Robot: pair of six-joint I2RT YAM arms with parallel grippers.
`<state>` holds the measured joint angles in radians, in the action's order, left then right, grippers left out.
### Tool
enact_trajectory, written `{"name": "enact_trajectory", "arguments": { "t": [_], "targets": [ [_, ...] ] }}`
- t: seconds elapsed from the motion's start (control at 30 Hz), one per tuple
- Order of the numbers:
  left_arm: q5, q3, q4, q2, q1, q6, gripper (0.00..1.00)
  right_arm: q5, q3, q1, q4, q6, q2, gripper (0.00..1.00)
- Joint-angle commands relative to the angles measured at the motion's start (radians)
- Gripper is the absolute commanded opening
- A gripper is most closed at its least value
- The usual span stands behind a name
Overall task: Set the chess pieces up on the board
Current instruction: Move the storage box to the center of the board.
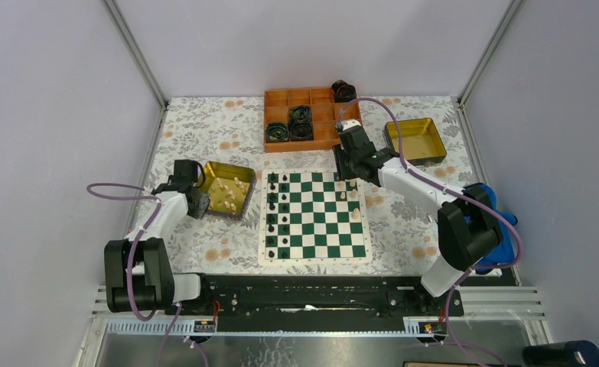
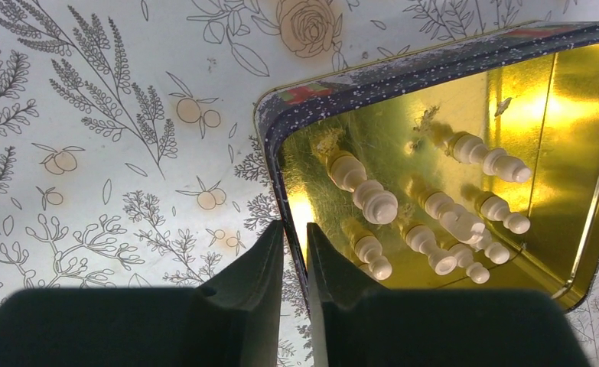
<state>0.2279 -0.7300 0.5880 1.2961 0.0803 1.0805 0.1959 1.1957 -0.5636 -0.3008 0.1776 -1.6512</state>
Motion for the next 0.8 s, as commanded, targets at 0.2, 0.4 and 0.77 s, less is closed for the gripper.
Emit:
{"name": "enact_trajectory", "arguments": {
  "t": [0.2, 0.4, 0.77],
  "targets": [
    [-0.002, 0.066, 0.022, -0.041, 0.008, 0.012, 0.25, -0.01, -0.007, 0.003, 0.034, 0.007, 0.054, 0.45],
    [-0.021, 0.077, 0.033, -0.109, 0.007, 0.012, 0.41, -0.014, 0.0, 0.004, 0.034, 0.004, 0.051, 0.45],
    [-0.059, -0.038, 0.095, -0.187, 0.006, -0.036, 0.67, -0.023, 0.01, 0.003, 0.037, 0.006, 0.045, 0.45]
  ]
}}
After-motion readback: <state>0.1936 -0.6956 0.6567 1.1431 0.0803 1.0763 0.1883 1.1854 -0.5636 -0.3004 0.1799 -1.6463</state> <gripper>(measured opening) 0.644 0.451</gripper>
